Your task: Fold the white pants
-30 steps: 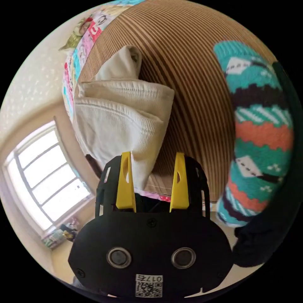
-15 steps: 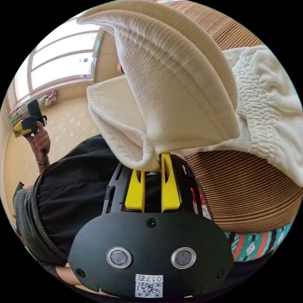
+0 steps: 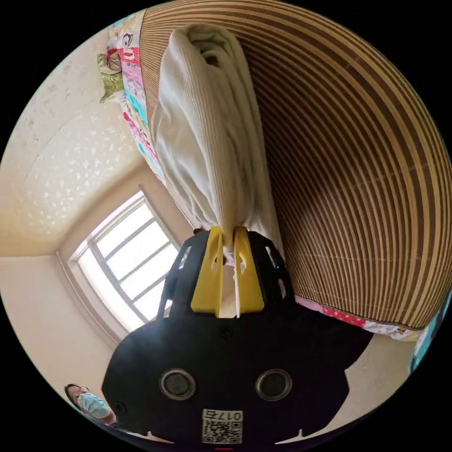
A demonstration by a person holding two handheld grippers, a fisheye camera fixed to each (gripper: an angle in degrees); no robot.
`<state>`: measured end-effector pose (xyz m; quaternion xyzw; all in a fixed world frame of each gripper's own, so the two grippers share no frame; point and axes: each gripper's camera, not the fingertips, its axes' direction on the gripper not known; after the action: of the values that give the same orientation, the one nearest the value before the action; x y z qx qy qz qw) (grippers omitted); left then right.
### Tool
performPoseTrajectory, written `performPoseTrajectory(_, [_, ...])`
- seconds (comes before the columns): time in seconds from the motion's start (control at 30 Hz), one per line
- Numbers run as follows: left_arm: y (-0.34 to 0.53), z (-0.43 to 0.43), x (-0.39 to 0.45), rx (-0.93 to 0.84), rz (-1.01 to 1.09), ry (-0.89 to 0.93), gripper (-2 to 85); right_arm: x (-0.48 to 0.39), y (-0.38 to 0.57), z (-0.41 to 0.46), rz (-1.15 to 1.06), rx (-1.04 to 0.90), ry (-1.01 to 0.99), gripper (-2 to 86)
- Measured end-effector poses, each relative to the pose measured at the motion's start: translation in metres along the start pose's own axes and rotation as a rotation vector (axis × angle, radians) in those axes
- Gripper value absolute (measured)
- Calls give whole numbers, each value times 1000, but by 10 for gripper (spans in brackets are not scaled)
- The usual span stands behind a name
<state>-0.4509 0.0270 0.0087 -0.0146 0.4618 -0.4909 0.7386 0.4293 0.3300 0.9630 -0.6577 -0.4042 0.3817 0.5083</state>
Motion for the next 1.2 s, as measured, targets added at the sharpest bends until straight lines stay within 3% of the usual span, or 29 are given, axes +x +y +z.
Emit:
performPoseTrajectory(0.13, [-16, 27, 27, -74, 82, -139, 41, -61, 51, 25, -391, -81, -160, 22])
performPoseTrajectory(0.27, [-36, 76, 87, -125, 318, -379, 137, -141, 117, 26, -723, -162, -96, 11])
performPoseTrajectory(0.33, [-45, 102, 101, -174, 378, -410, 158, -184, 169, 25, -893, -166, -63, 7])
performPoseTrajectory(0.6, [-36, 161, 123, -346, 446, -99, 219, -246, 321, -15, -1254, 32, -431, 3])
performPoseTrajectory(0.67, [-28, 160, 157, -322, 572, 48, 227, -260, 360, -29, -1367, 89, -484, 3])
performPoseTrajectory(0.77, [-15, 161, 218, -332, 770, 103, 229, -288, 436, -37, -1567, 169, -487, 3])
performPoseTrajectory(0.93, [4, 156, 306, -292, 929, 126, 208, -322, 596, -37, -2000, 372, -442, 2])
performPoseTrajectory(1.03, [21, 144, 353, -262, 1042, 131, 201, -325, 665, -36, -2076, 662, -345, 2])
performPoseTrajectory(1.2, [59, 112, 403, -124, 1227, 5, 182, -349, 714, -58, -2126, 752, -366, 2])
